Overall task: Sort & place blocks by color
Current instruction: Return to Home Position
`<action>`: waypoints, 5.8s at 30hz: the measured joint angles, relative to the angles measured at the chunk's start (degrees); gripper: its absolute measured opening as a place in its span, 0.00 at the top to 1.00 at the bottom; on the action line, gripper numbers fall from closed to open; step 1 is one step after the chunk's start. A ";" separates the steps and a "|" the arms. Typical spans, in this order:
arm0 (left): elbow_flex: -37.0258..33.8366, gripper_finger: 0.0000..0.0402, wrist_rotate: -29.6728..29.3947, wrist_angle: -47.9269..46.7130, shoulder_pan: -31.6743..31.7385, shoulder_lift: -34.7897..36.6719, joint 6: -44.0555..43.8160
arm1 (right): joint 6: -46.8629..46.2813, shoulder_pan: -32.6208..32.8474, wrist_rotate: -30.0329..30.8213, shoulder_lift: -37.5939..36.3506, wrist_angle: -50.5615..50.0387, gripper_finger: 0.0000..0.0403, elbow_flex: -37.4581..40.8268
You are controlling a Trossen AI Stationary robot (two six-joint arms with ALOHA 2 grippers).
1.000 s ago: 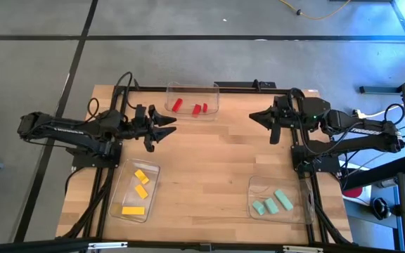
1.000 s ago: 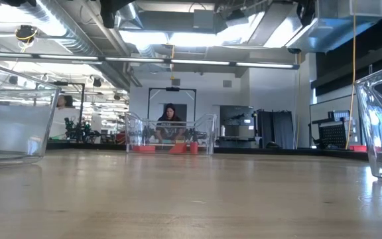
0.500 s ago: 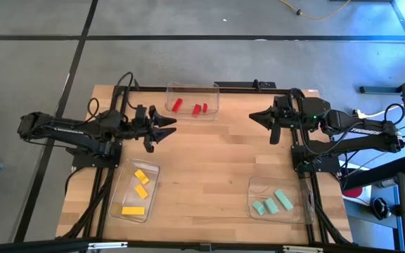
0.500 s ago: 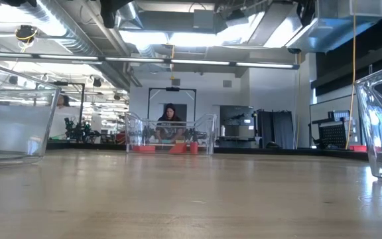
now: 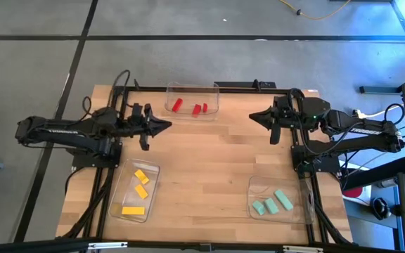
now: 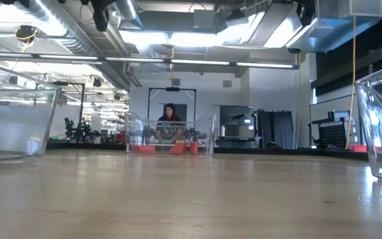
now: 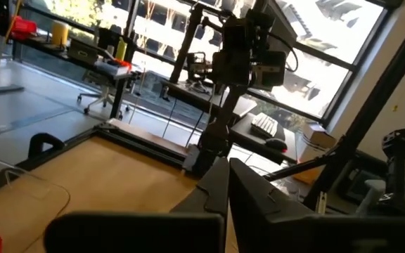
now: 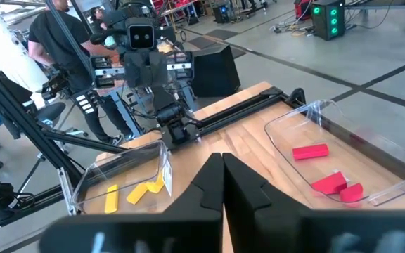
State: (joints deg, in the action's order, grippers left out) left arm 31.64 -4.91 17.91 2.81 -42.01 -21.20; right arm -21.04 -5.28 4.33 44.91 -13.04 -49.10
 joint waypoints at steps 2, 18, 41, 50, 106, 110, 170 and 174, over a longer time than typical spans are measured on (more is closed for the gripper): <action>0.00 1.00 0.17 -0.53 0.72 1.58 0.62 | -0.09 0.00 -0.19 0.00 0.00 1.00 0.00; -5.67 1.00 -0.04 -6.91 1.20 16.12 1.62 | 0.77 0.00 -3.00 0.00 -0.30 1.00 0.02; -30.99 1.00 -1.50 -2.80 -2.78 42.05 -7.01 | 0.22 0.00 -8.95 0.04 -1.81 1.00 0.02; -31.19 1.00 5.08 -13.25 -2.74 41.89 -5.51 | 0.04 0.00 -8.95 0.04 -1.82 1.00 0.02; -31.10 0.94 4.98 -17.20 -2.76 40.58 -0.71 | -2.76 3.26 -12.15 -44.98 7.79 1.00 35.09; -31.15 0.94 4.96 -17.05 -2.76 40.51 -0.70 | -0.94 3.24 -11.28 -43.93 6.99 1.00 34.63; -31.15 0.97 4.09 -17.02 -2.76 40.51 -0.71 | 11.02 3.26 -1.37 -44.17 14.86 0.97 48.63; -31.15 0.95 4.09 -17.02 -2.76 40.51 -0.71 | 11.02 3.26 -1.39 -44.17 14.86 0.97 48.63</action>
State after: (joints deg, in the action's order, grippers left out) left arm 0.49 -0.82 0.89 0.05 -1.50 -21.91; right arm -10.02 -2.01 2.94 0.73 1.83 -0.47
